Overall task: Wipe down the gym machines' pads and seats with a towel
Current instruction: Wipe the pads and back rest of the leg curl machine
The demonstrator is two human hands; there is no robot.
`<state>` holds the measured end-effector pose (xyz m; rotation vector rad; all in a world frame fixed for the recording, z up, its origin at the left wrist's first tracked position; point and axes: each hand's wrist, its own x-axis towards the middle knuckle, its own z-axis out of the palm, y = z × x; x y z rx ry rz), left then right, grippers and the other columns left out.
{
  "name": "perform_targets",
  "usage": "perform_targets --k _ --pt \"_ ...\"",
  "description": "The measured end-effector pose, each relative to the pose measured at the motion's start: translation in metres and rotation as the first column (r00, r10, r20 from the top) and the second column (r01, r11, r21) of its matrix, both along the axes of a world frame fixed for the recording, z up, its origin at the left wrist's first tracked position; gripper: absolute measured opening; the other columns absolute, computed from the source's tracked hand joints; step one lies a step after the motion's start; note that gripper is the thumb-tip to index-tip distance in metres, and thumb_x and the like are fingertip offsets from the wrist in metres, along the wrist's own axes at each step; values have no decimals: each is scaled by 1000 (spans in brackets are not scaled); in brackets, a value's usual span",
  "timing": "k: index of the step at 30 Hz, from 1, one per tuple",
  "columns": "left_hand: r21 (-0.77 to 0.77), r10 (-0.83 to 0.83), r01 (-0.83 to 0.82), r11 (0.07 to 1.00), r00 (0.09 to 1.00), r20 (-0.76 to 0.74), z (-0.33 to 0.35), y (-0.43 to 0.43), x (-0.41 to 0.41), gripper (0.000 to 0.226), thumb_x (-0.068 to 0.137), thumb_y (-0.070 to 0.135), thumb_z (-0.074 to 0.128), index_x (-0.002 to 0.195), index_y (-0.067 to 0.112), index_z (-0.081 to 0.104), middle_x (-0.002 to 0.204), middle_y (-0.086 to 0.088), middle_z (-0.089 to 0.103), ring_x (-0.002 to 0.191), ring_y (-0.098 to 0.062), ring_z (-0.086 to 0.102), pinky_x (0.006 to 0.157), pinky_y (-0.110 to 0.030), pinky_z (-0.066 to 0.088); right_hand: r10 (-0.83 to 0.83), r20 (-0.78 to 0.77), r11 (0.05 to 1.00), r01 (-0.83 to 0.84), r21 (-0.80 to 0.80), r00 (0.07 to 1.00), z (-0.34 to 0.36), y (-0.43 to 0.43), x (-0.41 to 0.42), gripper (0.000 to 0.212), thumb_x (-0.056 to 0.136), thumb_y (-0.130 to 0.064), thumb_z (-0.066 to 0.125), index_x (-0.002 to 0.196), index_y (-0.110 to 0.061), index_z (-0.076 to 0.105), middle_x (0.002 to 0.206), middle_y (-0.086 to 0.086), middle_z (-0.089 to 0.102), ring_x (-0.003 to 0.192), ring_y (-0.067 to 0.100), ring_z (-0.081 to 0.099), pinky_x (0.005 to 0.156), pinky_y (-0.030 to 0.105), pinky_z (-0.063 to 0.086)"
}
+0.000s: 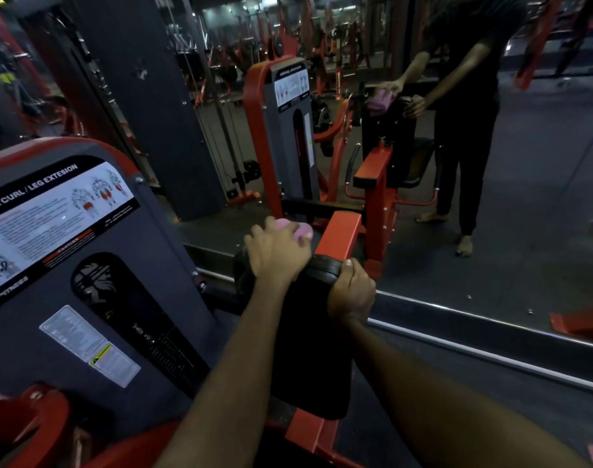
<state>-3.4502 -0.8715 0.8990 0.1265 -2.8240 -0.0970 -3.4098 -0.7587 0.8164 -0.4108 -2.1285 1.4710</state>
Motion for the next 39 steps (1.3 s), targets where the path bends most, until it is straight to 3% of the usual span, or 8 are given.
perform_targets --k 14,20,26,28,30,35,37,39 --pt "153 73 -65 986 996 -45 -3 -53 5 42 97 40 46 139 46 50 125 -16 43 110 -35 49 90 -47 50 23 216 998 -34 51 976 16 5 -4 30 99 -28 43 83 -9 61 87 19 67 84 41 61 72 42 44" --pt "494 69 -209 844 955 287 -16 -121 -26 46 97 66 34 139 53 47 142 -15 36 132 -42 41 105 -50 37 8 27 996 -10 94 1000 10 0 -1 36 88 -36 33 70 -10 51 63 8 56 64 38 54 61 43 42" --pt "498 -20 -8 867 999 51 -24 -105 -18 36 93 53 51 125 41 59 115 3 57 109 -24 53 86 -38 40 -24 24 988 20 152 999 7 -4 -2 34 91 -35 33 74 -13 52 72 8 60 67 34 54 62 41 41" --pt "696 -27 12 718 1000 10 -38 -120 -23 25 92 46 52 109 35 67 107 7 65 105 -23 59 91 -39 46 -8 -29 984 13 179 1000 5 -4 -3 31 92 -35 34 78 -15 53 75 6 60 67 29 53 61 38 37" --pt "921 52 -29 389 999 10 -56 -129 -26 18 93 39 56 91 27 70 95 4 70 102 -25 63 91 -38 47 22 -74 978 -6 210 997 2 -4 -3 32 93 -36 34 80 -17 55 75 4 60 67 28 53 60 39 40" --pt "933 117 -354 -62 926 359 -140 -140 -15 29 88 48 61 93 22 72 103 -9 73 77 -23 63 75 -34 50 12 -91 969 11 246 996 -2 -4 -5 40 92 -41 30 81 -16 59 78 4 63 68 30 56 61 40 43" --pt "921 194 -376 -97 901 388 -152 -141 -11 23 86 45 65 84 24 74 112 -11 73 82 -25 64 69 -30 46 14 -101 970 11 244 995 -2 -4 -4 42 92 -41 30 83 -15 62 79 5 63 69 31 56 61 40 43" --pt "925 197 -376 60 913 358 -139 -137 -7 25 93 41 57 80 24 70 111 -10 70 87 -25 61 69 -31 44 13 -102 970 12 242 995 -3 -4 -4 44 93 -42 30 86 -15 64 80 5 64 70 30 57 62 41 45"
